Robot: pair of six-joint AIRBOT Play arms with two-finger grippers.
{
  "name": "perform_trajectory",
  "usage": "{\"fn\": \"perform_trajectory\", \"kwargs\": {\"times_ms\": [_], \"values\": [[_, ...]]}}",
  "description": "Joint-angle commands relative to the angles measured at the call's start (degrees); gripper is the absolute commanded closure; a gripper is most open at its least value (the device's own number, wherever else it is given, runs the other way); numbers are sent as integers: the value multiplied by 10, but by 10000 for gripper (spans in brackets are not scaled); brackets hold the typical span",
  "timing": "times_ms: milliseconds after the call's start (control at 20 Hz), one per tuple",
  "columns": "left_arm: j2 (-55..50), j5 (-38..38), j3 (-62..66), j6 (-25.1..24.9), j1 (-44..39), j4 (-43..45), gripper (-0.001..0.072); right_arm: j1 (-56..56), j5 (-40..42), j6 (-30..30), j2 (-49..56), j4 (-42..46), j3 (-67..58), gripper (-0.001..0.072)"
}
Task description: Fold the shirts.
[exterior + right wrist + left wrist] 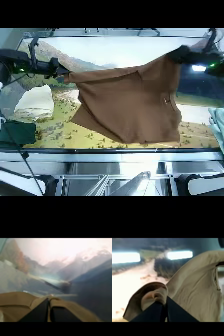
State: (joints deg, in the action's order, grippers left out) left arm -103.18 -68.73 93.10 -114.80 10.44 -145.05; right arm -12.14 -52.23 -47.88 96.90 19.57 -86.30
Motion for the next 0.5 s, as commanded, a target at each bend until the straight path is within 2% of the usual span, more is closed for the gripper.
{"fn": "perform_trajectory", "kwargs": {"times_ms": [0, 50, 100, 200, 300, 350, 400, 450], "values": [[-59, 34, 0, -28, 36, -65, 207, -3, 35, 10, 37, 9, -9, 347], [-57, 21, 0, -26, 47, -65, -13, -16, 16, 9, 32, 9, -14, 313], [-53, -6, 0, -25, 58, -65, -8, -34, -15, -10, 24, 13, -16, 314], [-43, -69, 0, -25, 85, -60, -8, -80, -85, -47, 9, 44, -16, 400], [-33, -131, -1, -21, 109, -58, -8, -129, -193, -73, 0, 74, -11, 402], [-24, -161, -10, -15, 117, -50, -7, -150, -254, -82, -6, 87, 2, 442], [-10, -177, -34, -9, 122, -31, -7, -167, -298, -85, -15, 100, 23, 474], [8, -185, -70, -5, 122, 2, -7, -181, -323, -84, -34, 110, 61, 474]]}}
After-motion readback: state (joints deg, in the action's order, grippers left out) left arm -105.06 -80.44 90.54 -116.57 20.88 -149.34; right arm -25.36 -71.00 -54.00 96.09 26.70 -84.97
